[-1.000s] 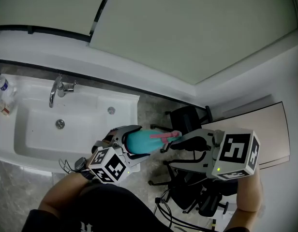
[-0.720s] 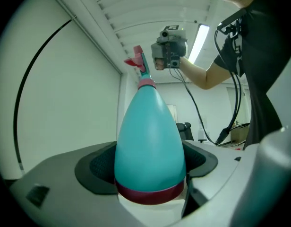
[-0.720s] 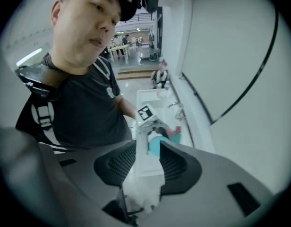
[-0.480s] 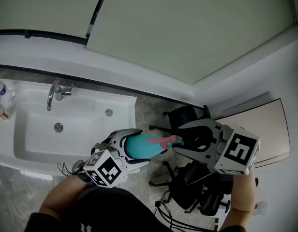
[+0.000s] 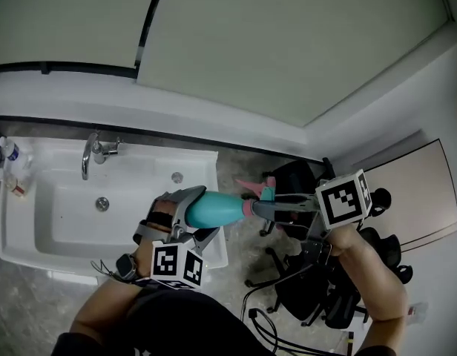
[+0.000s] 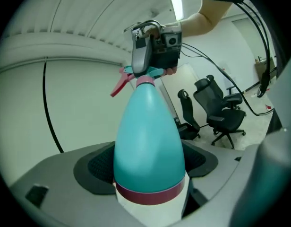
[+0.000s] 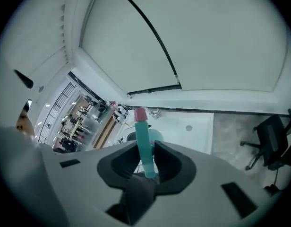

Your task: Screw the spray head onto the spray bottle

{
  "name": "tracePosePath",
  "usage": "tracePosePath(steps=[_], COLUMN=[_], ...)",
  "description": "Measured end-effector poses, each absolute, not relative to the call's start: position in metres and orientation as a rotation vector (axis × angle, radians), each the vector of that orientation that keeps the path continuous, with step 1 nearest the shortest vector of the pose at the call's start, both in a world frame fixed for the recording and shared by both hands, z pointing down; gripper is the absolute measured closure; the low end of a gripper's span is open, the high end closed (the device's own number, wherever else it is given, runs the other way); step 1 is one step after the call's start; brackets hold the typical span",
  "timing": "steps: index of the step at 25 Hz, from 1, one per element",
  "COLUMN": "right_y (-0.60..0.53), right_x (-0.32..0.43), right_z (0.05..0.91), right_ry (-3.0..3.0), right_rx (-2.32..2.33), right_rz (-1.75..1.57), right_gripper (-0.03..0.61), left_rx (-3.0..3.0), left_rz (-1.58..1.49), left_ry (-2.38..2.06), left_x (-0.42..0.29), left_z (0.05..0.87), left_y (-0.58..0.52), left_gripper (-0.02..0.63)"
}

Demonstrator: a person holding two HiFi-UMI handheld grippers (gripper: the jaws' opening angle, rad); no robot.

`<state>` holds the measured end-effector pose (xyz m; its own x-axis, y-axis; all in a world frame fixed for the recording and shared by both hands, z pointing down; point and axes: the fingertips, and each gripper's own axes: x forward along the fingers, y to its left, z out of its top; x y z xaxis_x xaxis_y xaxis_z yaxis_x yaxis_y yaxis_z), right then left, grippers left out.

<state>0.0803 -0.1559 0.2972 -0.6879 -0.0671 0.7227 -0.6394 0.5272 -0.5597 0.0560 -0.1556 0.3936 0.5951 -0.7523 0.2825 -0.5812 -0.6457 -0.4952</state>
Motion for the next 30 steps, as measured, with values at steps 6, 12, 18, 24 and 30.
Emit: tracePosePath(steps=[6,12,18,24,30], right_y=[-0.139,-0.134,-0.101,-0.088,-0.076], right_x=[0.083,0.086,0.093,0.087,0.083], right_z=[0.308,0.314,0.26,0.226,0.269], right_ry=[-2.073,-2.064,-2.268,-1.983,-1.551], right_rx=[0.522,0.513,0.245,-0.038,-0.392], right_rz=[1.041,1.137,0.701,-0.609,-0.981], right_gripper=[0.486,0.485,0.485,0.484,0.375], left_rx=[-2.471,-2.549,-2.975,-3.141,-3.029], left_rz=[-0.745,-0.708,-0.497,-0.387,-0.536], left_ry=[0.947,0.859,0.6,0.255,0.067], left_x=[0.066,0.074,0.083,0.084,0.092], left_z=[0.413,0.421,0.414,0.399,0.405], left_y=[-0.155,-0.15,-0.126,-0.095,-0.074], left_gripper=[0.209,0.22,0.227,0.227,0.227])
